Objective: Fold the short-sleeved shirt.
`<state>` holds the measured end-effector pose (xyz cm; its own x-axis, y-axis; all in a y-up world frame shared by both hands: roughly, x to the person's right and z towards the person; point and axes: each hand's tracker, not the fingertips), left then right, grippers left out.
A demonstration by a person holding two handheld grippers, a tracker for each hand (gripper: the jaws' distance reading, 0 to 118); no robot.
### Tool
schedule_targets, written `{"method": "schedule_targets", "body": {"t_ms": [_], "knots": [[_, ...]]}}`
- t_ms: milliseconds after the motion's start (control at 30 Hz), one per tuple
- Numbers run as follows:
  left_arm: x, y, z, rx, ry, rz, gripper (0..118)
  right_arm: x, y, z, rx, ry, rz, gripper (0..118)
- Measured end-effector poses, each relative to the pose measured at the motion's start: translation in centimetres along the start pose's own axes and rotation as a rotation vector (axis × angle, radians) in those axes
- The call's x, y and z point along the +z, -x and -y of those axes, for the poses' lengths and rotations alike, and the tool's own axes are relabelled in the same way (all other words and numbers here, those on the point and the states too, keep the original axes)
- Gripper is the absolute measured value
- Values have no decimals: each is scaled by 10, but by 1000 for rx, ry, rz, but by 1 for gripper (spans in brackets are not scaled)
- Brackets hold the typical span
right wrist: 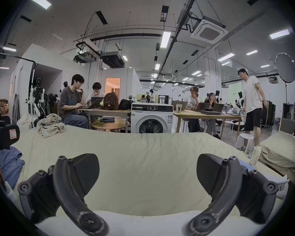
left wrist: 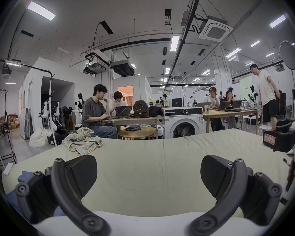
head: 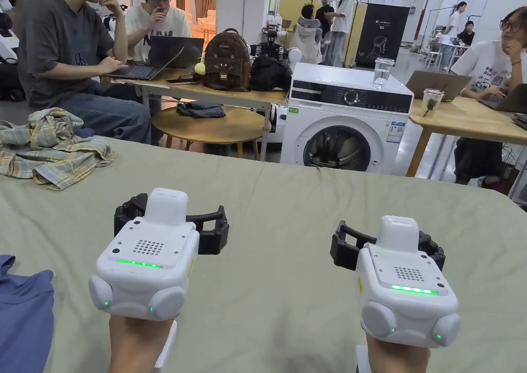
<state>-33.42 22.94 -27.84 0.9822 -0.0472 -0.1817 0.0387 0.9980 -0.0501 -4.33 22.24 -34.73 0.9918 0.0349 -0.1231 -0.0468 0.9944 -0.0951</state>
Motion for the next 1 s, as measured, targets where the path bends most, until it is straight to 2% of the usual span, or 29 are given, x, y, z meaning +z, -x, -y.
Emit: {"method": "schedule_targets", "body": {"t_ms": [133,200,233,267,300,333,367,400,433,500,633,1000], "knots": [[1,0,-1,7,-5,8,116,0,0,-1,-7,-3,1,111],[2,0,-1,6,-9,11,111,1,0,-1,-3,-9,9,106],[2,0,-1,7,-10,10,103,2,0,-1,-5,-10,9,100],[2,0,-1,12,-11,13,94,2,-1,-1,-12,-11,3,93],[3,1,-1,15,-13,18,79,3,-1,-1,-17,-13,-4,79],[2,1,-1,15,-11,16,54,3,0,-1,-14,-13,-1,50],[2,0,-2,18,-6,17,33,4,2,-2,-2,-13,12,26],[1,0,-3,21,-1,17,15,4,4,-2,5,-18,29,9],[1,1,-3,19,2,9,5,5,4,-2,4,-25,40,6],[4,0,-2,18,-16,-26,0,7,3,-4,-11,-34,20,0],[7,3,-4,20,-24,-26,0,9,4,-6,-11,-47,-23,0],[6,29,-9,29,28,-29,0,7,17,-20,-26,-39,-21,0]]}}
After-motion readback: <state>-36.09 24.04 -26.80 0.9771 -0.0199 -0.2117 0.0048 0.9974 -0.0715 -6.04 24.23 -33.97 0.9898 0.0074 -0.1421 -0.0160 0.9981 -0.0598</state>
